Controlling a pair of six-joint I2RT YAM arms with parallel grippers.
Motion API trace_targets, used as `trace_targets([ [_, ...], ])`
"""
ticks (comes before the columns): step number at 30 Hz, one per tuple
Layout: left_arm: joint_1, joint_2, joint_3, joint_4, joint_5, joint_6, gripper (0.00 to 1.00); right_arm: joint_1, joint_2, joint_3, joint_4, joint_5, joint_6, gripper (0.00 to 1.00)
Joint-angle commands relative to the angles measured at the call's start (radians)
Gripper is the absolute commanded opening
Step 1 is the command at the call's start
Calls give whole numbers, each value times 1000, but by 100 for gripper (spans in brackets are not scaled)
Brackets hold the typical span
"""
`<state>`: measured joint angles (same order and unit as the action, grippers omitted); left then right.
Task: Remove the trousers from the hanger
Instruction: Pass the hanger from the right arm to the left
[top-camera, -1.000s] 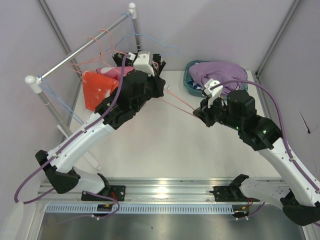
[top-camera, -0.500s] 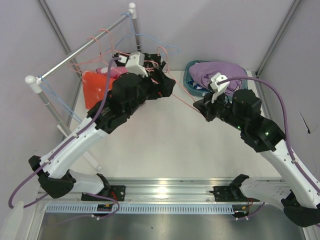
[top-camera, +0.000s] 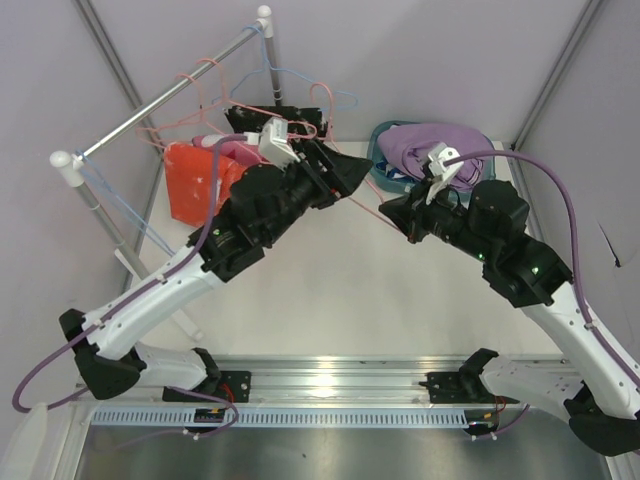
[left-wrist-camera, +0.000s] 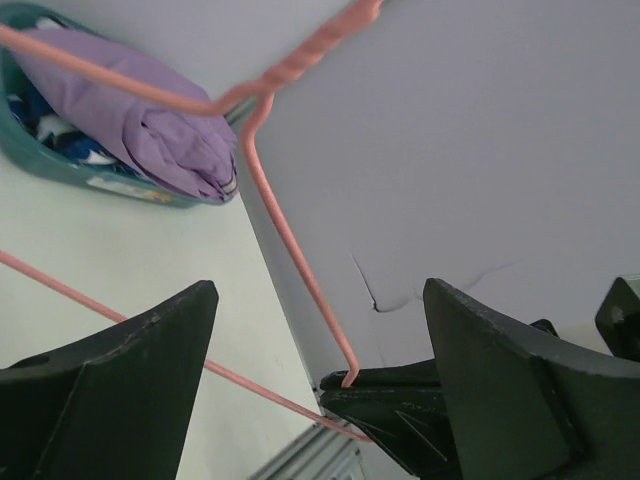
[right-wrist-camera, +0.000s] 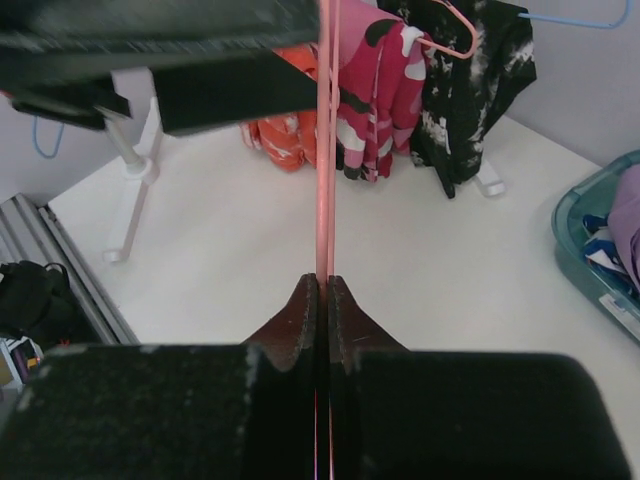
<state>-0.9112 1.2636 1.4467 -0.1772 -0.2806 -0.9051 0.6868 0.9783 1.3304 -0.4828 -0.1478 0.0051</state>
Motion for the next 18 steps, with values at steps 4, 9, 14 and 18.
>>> trace_targets([
  [4, -31, 74, 26, 110, -25, -109, 72, 23, -49, -22, 122, -38, 56, 0],
  [9, -40, 129, 87, 137, -43, -109, 32, 31, -52, -25, 96, -12, 61, 0],
  [14, -55, 134, 159, 52, -91, -77, 0, 31, -67, -16, 78, -22, 90, 21],
  [18, -55, 79, 164, -82, -112, -86, 0, 31, -44, 86, -9, -4, 116, 55],
])
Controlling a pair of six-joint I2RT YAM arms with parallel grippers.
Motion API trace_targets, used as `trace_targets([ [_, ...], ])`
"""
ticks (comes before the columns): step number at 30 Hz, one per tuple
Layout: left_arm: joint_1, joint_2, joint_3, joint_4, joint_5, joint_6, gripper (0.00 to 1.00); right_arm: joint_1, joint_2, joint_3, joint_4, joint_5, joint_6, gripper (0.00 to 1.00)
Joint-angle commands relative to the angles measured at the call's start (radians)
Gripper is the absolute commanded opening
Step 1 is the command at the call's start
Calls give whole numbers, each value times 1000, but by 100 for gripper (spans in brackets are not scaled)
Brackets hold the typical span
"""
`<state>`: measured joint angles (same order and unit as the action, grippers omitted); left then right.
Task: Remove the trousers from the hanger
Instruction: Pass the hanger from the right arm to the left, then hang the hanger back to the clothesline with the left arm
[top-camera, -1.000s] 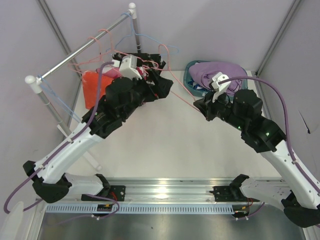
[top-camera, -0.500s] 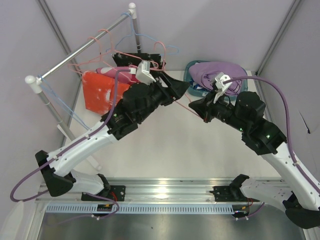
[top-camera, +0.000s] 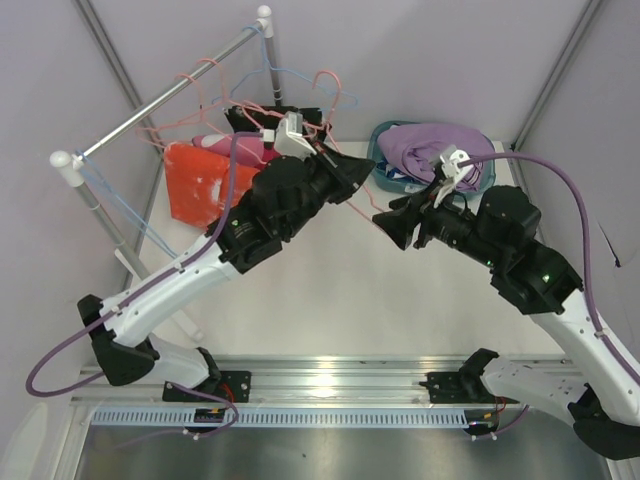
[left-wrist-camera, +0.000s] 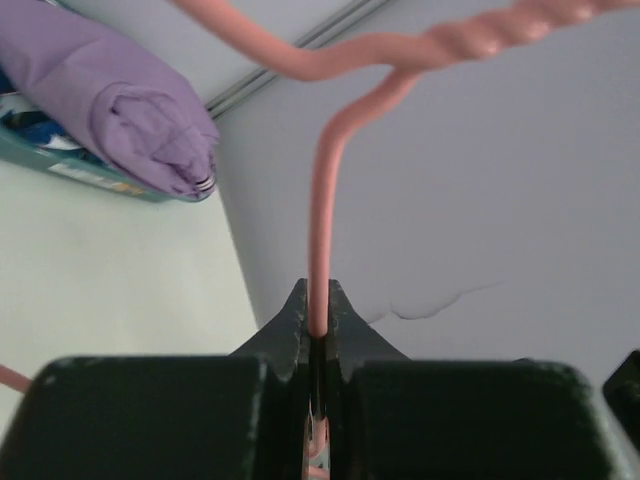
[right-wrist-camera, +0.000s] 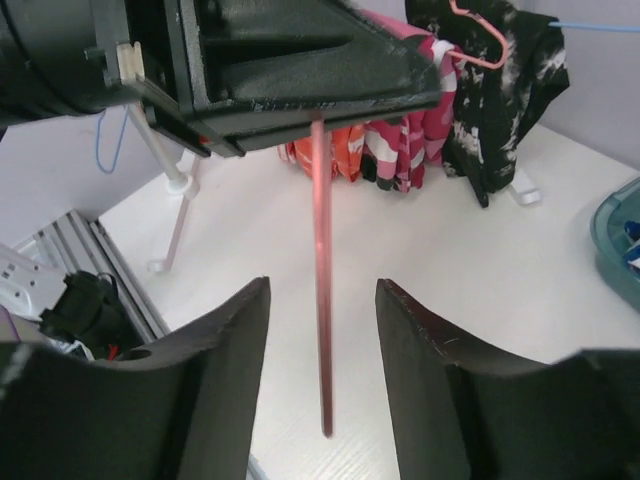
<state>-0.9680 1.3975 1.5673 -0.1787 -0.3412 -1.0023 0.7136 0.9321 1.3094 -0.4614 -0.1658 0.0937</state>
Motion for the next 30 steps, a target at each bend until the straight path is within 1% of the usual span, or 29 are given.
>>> trace_targets([
  [1, 3, -89, 40, -138, -73, 5, 0, 4, 10, 134, -72, 17, 38, 57],
  [2, 3, -109, 28, -171, -88, -15, 0, 3, 14, 157, -94, 15, 38, 59],
  [3, 3, -132, 17, -200, -107, -25, 0, 3, 16, 189, -106, 25, 41, 65],
  [4, 3, -182, -15, -232, -128, -36, 0, 3, 2, 194, -121, 31, 44, 67],
  [5, 5, -210, -32, -235, -169, -47, 0, 1, -7, 192, -122, 37, 43, 70],
  [6, 14, -235, -68, -234, -185, -41, 0, 0, -19, 173, -120, 54, 38, 74],
  [7, 31, -274, -96, -231, -186, -30, 0, 0, -42, 162, -115, 64, 34, 75],
  [8, 55, -288, -108, -231, -167, -25, 0, 0, -50, 153, -115, 80, 29, 77],
  [9, 115, -301, -149, -229, -94, -27, 0, -3, -55, 148, -118, 110, 28, 79],
  [11, 161, -330, -170, -231, -39, -24, 0, -11, -39, 151, -140, 129, 18, 81],
  [12, 191, -336, -176, -246, -27, -28, 0, -22, -29, 157, -148, 140, 17, 81],
  [14, 215, -363, -196, -272, -27, -25, 0, -34, 9, 172, -167, 127, 11, 82],
  [17, 273, -403, -234, -260, -9, 4, 0, -58, 39, 165, -154, 83, 14, 81],
  [18, 331, -423, -249, -249, 43, 7, 0, -65, 40, 156, -128, 66, 24, 81],
  [20, 400, -431, -273, -237, 114, 14, 0, -77, 40, 131, -99, 51, 32, 81],
  [21, 458, -434, -279, -231, 146, 14, 0, -82, 40, 123, -86, 36, 35, 81],
  [22, 485, -433, -289, -214, 189, 19, 0, -85, 40, 117, -63, 32, 38, 81],
  [23, 503, -431, -293, -211, 203, 28, 0, -89, 40, 114, -57, 28, 38, 81],
  [25, 573, -422, -302, -191, 240, 33, 0, -95, 47, 111, -51, 31, 35, 81],
  [26, 601, -422, -308, -179, 296, 30, 0, -101, 53, 116, -52, 37, 28, 81],
  [27, 653, -420, -312, -164, 323, 25, 0, -105, 59, 120, -57, 40, 24, 81],
  [30, 731, -414, -339, -121, 393, 19, 0, -118, 80, 140, -63, 38, 17, 81],
])
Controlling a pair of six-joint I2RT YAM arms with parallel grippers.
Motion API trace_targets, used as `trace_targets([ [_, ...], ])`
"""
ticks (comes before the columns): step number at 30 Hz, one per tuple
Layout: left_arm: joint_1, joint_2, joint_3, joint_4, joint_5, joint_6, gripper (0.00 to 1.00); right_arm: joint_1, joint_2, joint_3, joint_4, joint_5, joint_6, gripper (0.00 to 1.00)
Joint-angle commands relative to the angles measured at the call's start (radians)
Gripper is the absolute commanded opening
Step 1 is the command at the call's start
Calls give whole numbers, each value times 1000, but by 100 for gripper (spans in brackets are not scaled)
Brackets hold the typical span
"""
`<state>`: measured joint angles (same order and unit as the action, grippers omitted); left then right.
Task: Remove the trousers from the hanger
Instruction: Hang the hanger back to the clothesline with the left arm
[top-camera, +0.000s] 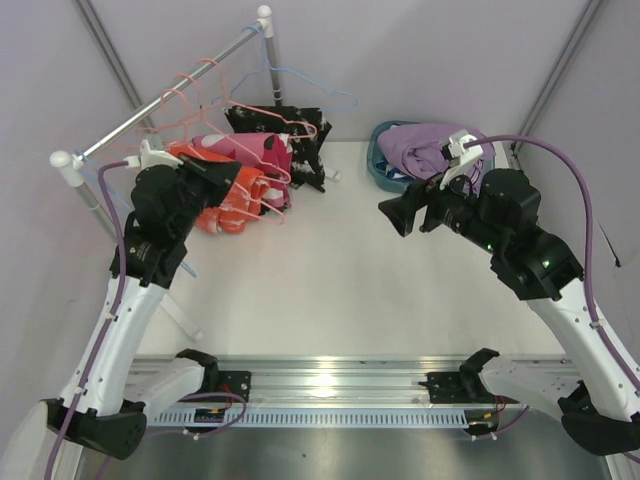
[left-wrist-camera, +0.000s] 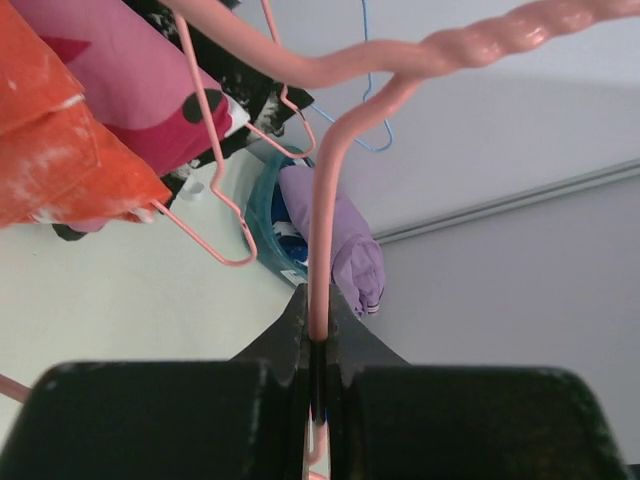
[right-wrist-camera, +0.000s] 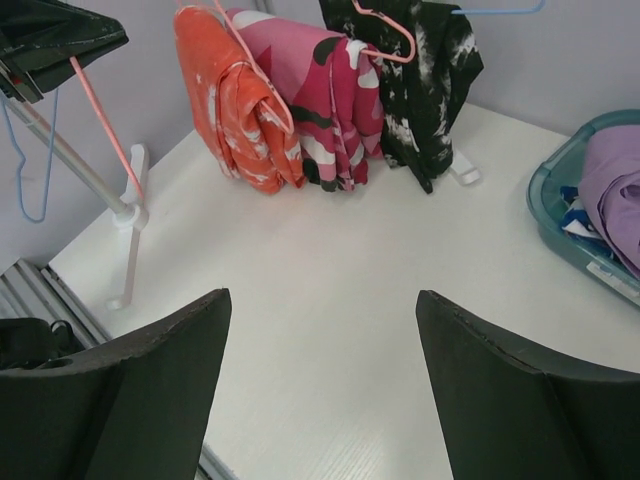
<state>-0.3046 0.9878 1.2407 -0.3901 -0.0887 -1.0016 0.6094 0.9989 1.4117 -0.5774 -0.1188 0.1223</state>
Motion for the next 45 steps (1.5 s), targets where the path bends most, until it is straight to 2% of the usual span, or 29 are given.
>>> trace_targets([
  [1, 85, 0, -7, 102, 158, 20, 0, -16, 21, 43, 57, -12, -13, 81],
  [6, 201, 34, -14, 149, 246, 5, 0, -28, 47, 43, 74, -30, -24, 81],
  [12, 280, 31, -46, 166, 259, -60, 0, -30, 63, 43, 70, -42, -24, 80],
  [20, 302, 60, -41, 142, 268, -138, 0, -36, 61, 27, 79, -64, -44, 80],
  [21, 338, 55, -47, 142, 267, -155, 0, -36, 60, 27, 77, -64, -49, 80],
  [25, 369, 49, -64, 146, 271, -183, 0, -42, 58, 24, 77, -68, -56, 80],
  [36, 398, 5, -122, 171, 276, -195, 2, -51, 52, 17, 62, -62, -61, 84],
  [37, 397, -11, -119, 166, 270, -183, 6, -54, 52, 15, 62, -64, -55, 85],
  [40, 391, -43, -84, 134, 250, -134, 36, -56, 60, 12, 62, -74, -49, 88],
  [42, 386, -67, -60, 91, 230, -103, 46, -57, 67, 13, 60, -79, -41, 92],
  [43, 378, -75, -60, 80, 225, -97, 59, -59, 72, 15, 59, -81, -38, 94],
  [45, 368, -106, -66, 70, 224, -94, 69, -62, 84, 18, 62, -82, -30, 97],
])
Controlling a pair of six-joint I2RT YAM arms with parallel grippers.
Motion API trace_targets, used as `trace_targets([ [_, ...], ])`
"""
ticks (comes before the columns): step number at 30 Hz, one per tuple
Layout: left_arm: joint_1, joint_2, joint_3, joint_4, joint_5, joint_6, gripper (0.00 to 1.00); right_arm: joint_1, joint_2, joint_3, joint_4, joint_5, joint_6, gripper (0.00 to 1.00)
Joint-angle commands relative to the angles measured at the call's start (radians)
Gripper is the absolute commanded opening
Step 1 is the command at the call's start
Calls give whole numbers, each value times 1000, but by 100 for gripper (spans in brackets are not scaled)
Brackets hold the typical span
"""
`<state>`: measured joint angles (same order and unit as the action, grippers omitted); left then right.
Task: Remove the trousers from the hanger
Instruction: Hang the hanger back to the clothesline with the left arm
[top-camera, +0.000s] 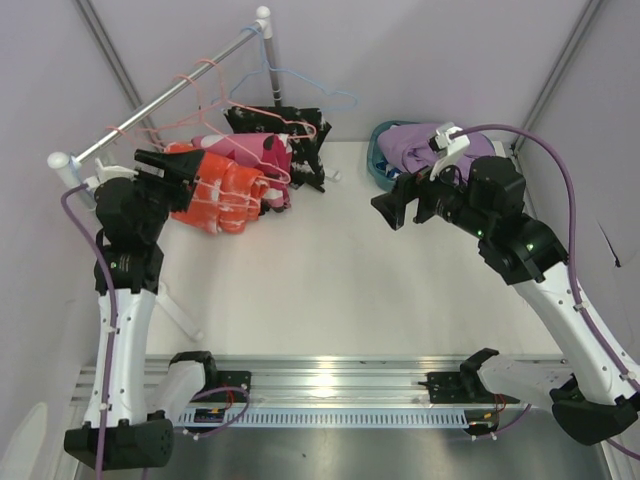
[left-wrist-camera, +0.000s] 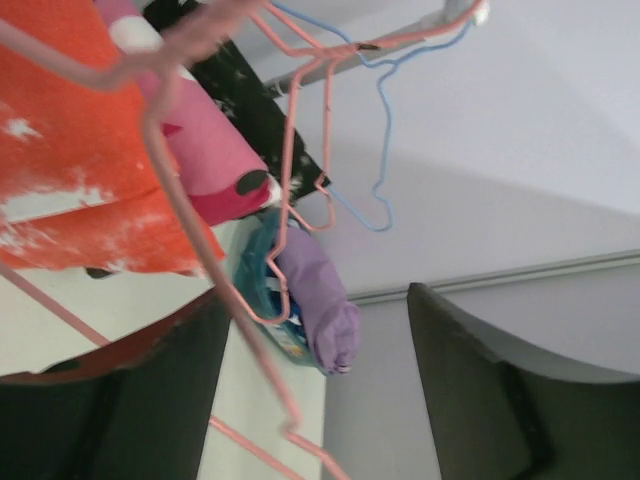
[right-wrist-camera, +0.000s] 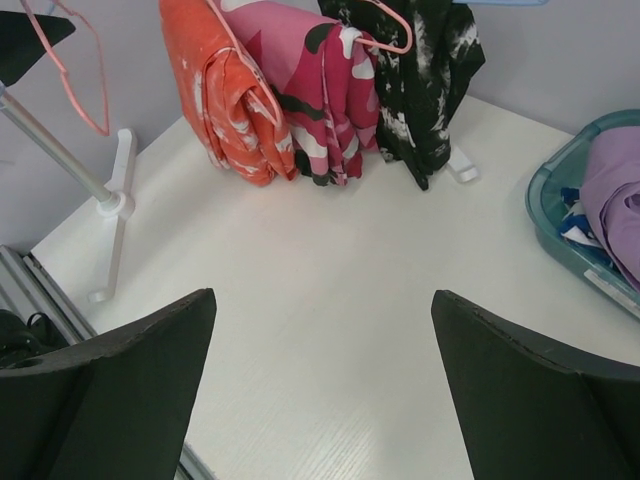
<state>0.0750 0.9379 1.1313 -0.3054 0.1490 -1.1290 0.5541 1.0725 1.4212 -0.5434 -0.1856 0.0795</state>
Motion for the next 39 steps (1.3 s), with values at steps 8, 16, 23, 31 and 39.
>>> trace_targets([
  [8, -142, -129, 86, -159, -55, 176, 89, -66, 56, 39, 25, -14, 107, 99],
  [16, -371, -192, 145, -310, -310, 340, 90, -77, 127, 45, 72, -74, 164, 100],
  [23, -416, -214, 165, -417, -443, 382, 91, -77, 179, 79, 79, -78, 198, 99],
  [31, -416, -179, 300, -595, -689, 419, 100, -77, 184, 71, 72, -61, 227, 99],
  [39, -416, -203, 283, -522, -599, 439, 99, -79, 187, 68, 68, -46, 215, 99],
])
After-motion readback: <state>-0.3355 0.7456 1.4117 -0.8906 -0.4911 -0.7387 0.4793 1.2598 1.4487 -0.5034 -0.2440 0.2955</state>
